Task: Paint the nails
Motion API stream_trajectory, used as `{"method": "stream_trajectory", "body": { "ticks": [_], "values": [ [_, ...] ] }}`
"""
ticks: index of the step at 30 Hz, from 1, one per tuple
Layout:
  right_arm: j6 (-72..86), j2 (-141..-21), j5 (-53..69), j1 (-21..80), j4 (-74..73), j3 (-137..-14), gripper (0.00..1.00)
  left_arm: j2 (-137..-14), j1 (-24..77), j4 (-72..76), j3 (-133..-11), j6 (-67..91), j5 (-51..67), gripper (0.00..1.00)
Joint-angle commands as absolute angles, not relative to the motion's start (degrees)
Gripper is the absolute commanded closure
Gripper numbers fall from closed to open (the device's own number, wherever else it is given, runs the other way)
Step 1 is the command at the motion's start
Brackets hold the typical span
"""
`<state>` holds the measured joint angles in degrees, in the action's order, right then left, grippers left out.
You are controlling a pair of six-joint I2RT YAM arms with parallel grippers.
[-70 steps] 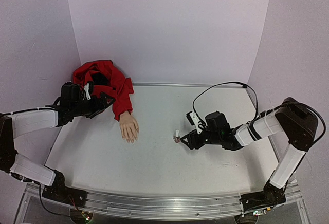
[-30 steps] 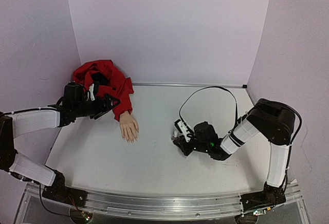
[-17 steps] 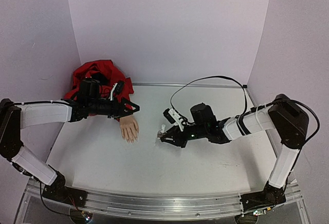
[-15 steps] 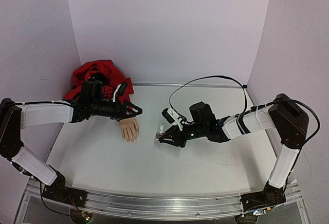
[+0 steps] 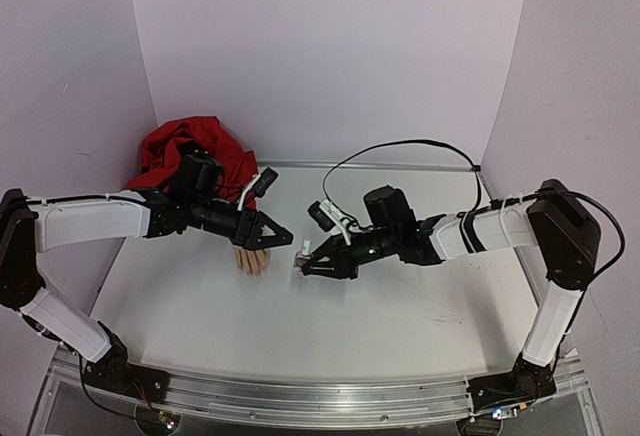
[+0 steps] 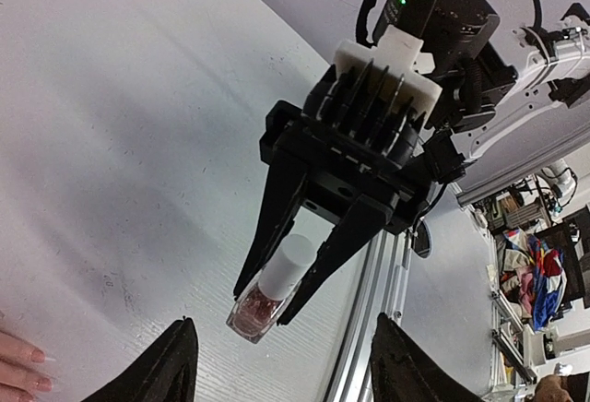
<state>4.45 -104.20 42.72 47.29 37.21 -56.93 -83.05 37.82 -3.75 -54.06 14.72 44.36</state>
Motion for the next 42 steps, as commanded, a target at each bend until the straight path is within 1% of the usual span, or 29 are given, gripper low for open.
{"method": "stream_trajectory", "body": {
  "ticks": [1, 3, 7, 12, 18, 22, 23, 32, 37, 42],
  "values": [
    [4.7, -104.4, 45.7, 47.7, 37.4, -60.0, 0.97, -85.1, 39.4, -5.5, -59.2, 12.0, 44.6, 0.37],
    [4.5, -104.5, 45.6, 47.7, 37.2, -60.1, 0.97, -86.4, 40.1, -5.6, -60.2, 12.0, 45.0, 0.41],
    [4.0, -104.6, 45.1, 47.8, 36.6, -60.2, 0.97, -88.6, 41.2, -5.7, -61.7, 12.5, 45.8, 0.43],
    [3.4, -104.4, 44.7, 47.9, 35.9, -60.1, 0.97, -90.9, 41.7, -5.7, -63.5, 13.8, 44.8, 0.53],
    [3.1, -104.0, 44.4, 48.0, 35.6, -60.1, 0.97, -93.1, 42.8, -5.8, -65.3, 14.1, 43.8, 0.59],
    [2.9, -103.7, 43.7, 47.9, 35.5, -59.6, 0.97, -93.3, 43.2, -5.9, -65.7, 14.1, 42.5, 0.7],
    [2.9, -103.6, 43.6, 47.9, 35.5, -59.5, 0.97, -93.2, 43.2, -5.9, -65.5, 14.1, 42.1, 0.72],
    [3.3, -102.3, 41.2, 48.0, 36.1, -58.7, 0.96, -92.9, 43.3, -6.3, -65.2, 13.4, 42.5, 0.74],
    [4.2, -101.6, 40.4, 47.9, 37.0, -58.2, 0.94, -92.9, 43.3, -6.4, -64.8, 12.9, 42.4, 0.78],
    [5.1, -101.7, 39.9, 47.9, 38.0, -57.9, 0.94, -92.9, 43.4, -6.5, -64.8, 12.7, 42.5, 0.79]
  ]
}}
